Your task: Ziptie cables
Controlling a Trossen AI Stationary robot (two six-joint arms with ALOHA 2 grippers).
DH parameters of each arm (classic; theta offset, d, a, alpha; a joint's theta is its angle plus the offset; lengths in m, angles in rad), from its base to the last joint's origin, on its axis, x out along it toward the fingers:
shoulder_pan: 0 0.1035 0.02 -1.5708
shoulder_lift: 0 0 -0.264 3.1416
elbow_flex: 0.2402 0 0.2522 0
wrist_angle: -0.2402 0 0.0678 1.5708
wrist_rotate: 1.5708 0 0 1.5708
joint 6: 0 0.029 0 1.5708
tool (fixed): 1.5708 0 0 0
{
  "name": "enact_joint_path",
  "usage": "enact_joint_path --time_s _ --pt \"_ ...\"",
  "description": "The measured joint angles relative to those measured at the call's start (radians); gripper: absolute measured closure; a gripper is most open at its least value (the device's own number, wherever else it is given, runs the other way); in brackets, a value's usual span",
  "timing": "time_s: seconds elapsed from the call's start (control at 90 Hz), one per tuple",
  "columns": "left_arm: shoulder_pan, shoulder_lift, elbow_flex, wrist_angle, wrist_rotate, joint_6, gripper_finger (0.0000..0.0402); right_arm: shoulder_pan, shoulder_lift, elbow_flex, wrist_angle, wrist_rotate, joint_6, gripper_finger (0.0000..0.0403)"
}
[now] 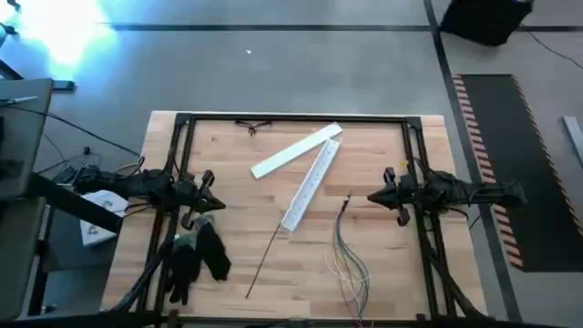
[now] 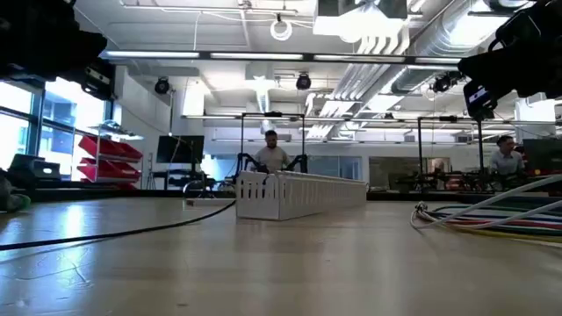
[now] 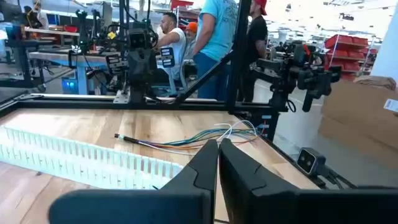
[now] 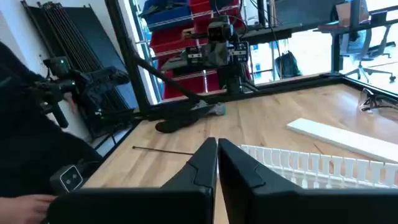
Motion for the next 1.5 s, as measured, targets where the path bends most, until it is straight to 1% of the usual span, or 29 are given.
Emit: enact_joint_path --time_s 0.289,0.356,0.456,0.511,0.567,0.656,0.722,0.811,0.989,1.078,1.156,1.2,1.256,1.378,1.444,1.5 --pt "0.000 0.000 0.000 0.008 -0.008 0.005 0.0401 0.000 0.000 0.000 0.000 0.000 0.000 0.0403" --pt "-0.001 0.000 0.000 0.034 -0.077 0.005 0.0401 0.000 0.000 0.000 0.000 0.000 0.000 0.0403" --pt "0.000 0.000 0.000 0.070 -0.156 -0.137 0.0401 0.000 0.000 0.000 0.000 0.000 0.000 0.0403" --pt "0.000 0.003 0.000 0.116 -0.219 -0.167 0.0401 0.000 0.000 0.000 0.000 0.000 0.000 0.0403" --pt "-0.001 0.010 0.000 0.192 -0.281 -0.171 0.0401 0.000 0.000 0.000 0.000 0.000 0.000 0.0403" --pt "0.000 0.067 0.000 0.337 -0.292 -0.110 0.0400 0.000 0.000 0.000 0.000 0.000 0.000 0.0403" --pt "0.000 0.151 0.005 0.427 -0.305 -0.091 0.0397 0.000 0.000 0.000 0.000 0.000 0.000 0.0403" --pt "0.000 0.306 0.056 0.482 -0.357 -0.089 0.0389 0.000 0.000 0.000 0.000 0.000 0.000 0.0403" --pt "0.015 0.695 0.244 0.480 -0.486 -0.066 0.0366 0.000 0.000 0.000 0.000 0.000 0.000 0.0403" --pt "0.038 0.881 0.347 0.477 -0.588 -0.111 0.0349 0.000 0.000 0.000 0.000 0.000 0.000 0.0403" --pt "0.064 1.026 0.439 0.481 -0.670 -0.104 0.0333 0.000 0.000 0.000 0.000 0.000 0.000 0.0403" --pt "0.077 1.097 0.486 0.474 -0.698 -0.100 0.0324 0.000 0.000 0.000 0.000 0.000 0.000 0.0403" --pt "0.088 1.182 0.548 0.453 -0.683 -0.099 0.0311 0.000 0.000 0.000 0.000 0.000 0.000 0.0403" --pt "0.092 1.339 0.688 0.361 -0.555 -0.097 0.0275 0.000 0.000 0.000 0.000 0.000 0.000 0.0403" --pt "0.079 1.417 0.767 0.294 -0.530 -0.087 0.0251 0.000 0.000 0.000 0.000 0.000 0.000 0.0403" --pt "0.065 1.480 0.829 0.239 -0.532 -0.073 0.0228 0.000 0.000 0.000 0.000 0.001 0.000 0.0403"
